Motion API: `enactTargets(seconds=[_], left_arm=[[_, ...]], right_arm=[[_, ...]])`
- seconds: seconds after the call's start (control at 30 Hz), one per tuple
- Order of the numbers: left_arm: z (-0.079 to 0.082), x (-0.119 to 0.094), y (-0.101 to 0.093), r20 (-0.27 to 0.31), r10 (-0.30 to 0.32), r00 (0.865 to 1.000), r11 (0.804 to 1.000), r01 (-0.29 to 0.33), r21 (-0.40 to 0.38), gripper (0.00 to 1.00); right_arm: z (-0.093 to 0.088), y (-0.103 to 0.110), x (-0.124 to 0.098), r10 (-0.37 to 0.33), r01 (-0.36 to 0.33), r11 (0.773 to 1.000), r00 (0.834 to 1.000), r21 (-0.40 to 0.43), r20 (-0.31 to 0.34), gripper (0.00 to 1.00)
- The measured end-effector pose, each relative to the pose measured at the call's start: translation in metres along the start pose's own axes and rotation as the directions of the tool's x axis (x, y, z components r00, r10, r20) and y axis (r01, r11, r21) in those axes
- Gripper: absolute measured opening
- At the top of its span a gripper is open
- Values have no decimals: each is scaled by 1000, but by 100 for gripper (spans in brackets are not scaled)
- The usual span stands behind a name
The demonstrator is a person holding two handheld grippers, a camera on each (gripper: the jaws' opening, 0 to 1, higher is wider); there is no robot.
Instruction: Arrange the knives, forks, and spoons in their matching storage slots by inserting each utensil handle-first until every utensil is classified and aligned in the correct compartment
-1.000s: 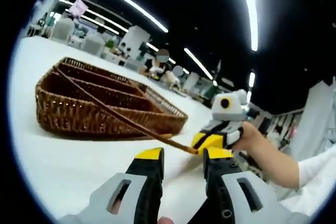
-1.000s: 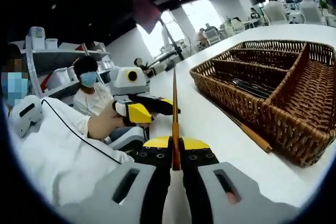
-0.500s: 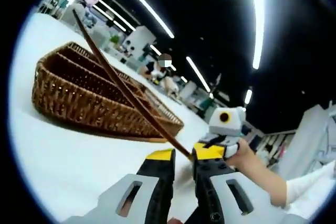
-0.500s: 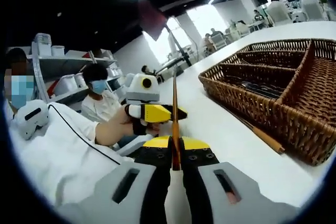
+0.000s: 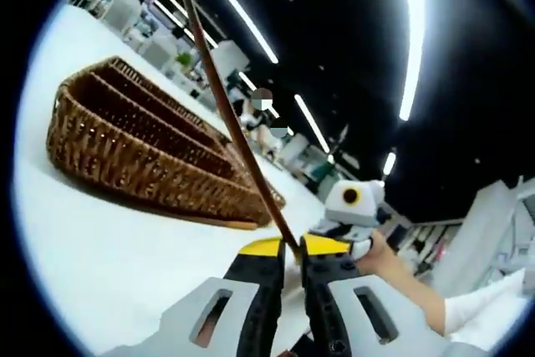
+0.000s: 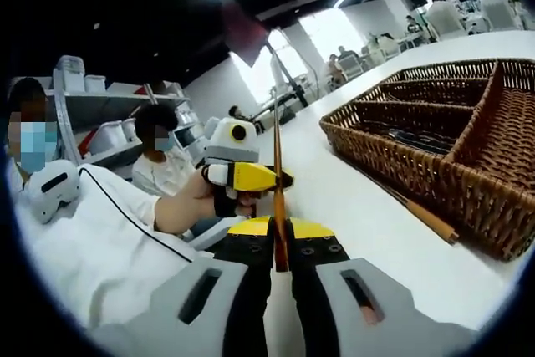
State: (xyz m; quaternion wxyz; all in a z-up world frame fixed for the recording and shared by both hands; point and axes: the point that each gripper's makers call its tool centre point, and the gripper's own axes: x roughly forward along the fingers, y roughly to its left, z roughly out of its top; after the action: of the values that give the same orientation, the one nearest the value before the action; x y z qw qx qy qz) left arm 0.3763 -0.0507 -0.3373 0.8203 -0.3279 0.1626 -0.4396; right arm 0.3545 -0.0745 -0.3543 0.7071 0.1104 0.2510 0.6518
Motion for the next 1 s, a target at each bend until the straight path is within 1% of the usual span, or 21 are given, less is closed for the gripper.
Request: enactTargets(seconds=[0.17, 0.3, 0.37, 0.57, 0.63, 0.8, 1.0], left_arm=[[2, 2, -6, -5, -16, 1000, 1000, 16, 11, 4], [4, 1, -9, -3, -23, 1000, 1000, 23, 20, 4], [4, 1, -11, -7, -29, 1000, 999, 29, 24, 4], [3, 1, -15, -22, -35, 999, 998, 37, 54, 3], [3, 2, -16, -29, -36, 999, 997, 37, 66, 3], [1, 2, -19, -43, -35, 998, 995, 39, 96, 3], [-3, 5, -23, -73, -27, 997, 988, 38, 149, 3]], right_arm=[[-1, 1, 2, 7, -7, 1000, 1000, -5, -12, 5], [0, 2, 3, 10, -10, 1000, 1000, -6, -3, 6], [-1, 4, 3, 23, -23, 1000, 1000, 1, -4, 6], [-3, 7, 5, 36, -36, 999, 999, -18, -6, 6], [-4, 9, 6, 40, -40, 999, 999, -37, -11, 6], [-5, 11, 7, 45, -46, 998, 999, -45, -17, 8], [-10, 12, 9, 47, -49, 998, 998, -47, -47, 7]])
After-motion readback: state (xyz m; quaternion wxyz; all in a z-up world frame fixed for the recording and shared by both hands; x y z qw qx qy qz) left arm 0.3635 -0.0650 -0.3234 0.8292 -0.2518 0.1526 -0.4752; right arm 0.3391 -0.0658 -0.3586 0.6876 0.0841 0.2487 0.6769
